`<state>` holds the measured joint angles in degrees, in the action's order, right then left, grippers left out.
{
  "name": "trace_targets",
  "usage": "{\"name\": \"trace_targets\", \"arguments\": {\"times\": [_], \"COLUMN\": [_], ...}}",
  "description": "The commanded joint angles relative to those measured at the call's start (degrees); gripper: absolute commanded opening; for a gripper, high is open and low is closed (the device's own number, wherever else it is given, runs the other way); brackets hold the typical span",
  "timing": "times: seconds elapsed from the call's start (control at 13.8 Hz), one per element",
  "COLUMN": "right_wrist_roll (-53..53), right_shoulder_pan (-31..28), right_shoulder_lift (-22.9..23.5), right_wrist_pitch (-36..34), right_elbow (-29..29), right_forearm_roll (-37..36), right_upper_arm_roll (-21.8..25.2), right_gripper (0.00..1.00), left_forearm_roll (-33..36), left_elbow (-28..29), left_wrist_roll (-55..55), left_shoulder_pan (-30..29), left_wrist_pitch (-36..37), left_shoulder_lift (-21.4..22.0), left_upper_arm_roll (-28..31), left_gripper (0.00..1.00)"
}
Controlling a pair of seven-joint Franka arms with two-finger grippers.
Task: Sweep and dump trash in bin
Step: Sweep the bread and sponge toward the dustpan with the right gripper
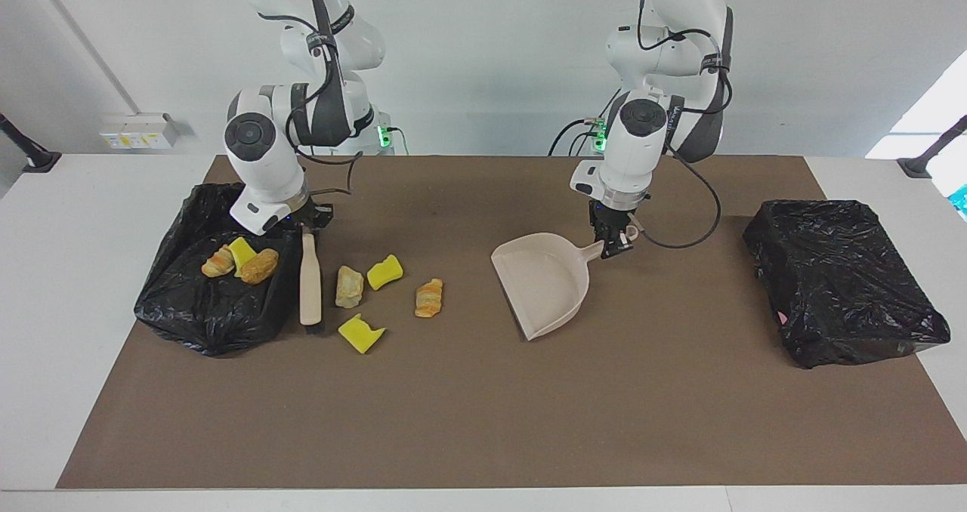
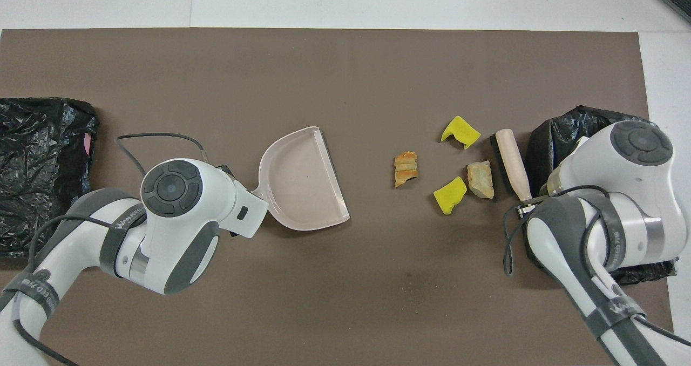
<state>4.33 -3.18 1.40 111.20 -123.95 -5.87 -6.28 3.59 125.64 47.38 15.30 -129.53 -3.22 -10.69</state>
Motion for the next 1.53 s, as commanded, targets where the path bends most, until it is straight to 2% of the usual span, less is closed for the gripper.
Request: {"name": "trace_targets", "arguments": {"times": [0.0, 0.22, 0.58, 0.8, 1.09, 1.45], "right_wrist_roll": [0.8, -1.5, -6.1, -13.6, -15.8, -16.5], "right_shoulder_pan": [0.8, 5.3, 13.0, 18.5, 23.6, 28.6], "right_shoulder_lift": [-2.5, 0.7, 2.6, 4.7, 4.8, 4.5], "right_wrist_pitch": [1.7, 2.8, 2.6, 3.1, 4.8, 7.1], "right_elbow": [-2.6, -1.3, 2.3, 4.6, 5.7, 6.3], "right_forearm_roll": [0.1, 0.9, 7.8, 11.9, 20.6, 29.4], "right_upper_arm_roll": [-0.9, -0.9, -1.0, -1.0, -1.1, -1.1], "right_gripper": [0.0, 0.0, 0.0, 0.0, 0.0, 0.0], "left_forearm_roll": [0.8, 0.7, 0.8, 2.6, 5.0, 5.1], "left_elbow": [1.0, 2.4, 2.4, 1.0, 0.7, 0.7], "left_wrist_roll": [-2.2, -2.8, -2.7, -3.0, -3.3, -6.0], "left_shoulder_pan": [1.5, 1.7, 2.4, 2.6, 3.4, 3.9], "left_wrist_pitch": [-1.2, -0.7, 1.8, 4.1, 11.4, 11.5], "left_shoulder_lift": [-0.6, 0.0, 0.5, 0.3, 1.0, 1.2], "left_upper_arm_roll": [0.8, 0.8, 0.8, 0.9, 0.8, 0.7], "left_gripper": [0.0, 0.0, 0.0, 0.0, 0.0, 0.0]}}
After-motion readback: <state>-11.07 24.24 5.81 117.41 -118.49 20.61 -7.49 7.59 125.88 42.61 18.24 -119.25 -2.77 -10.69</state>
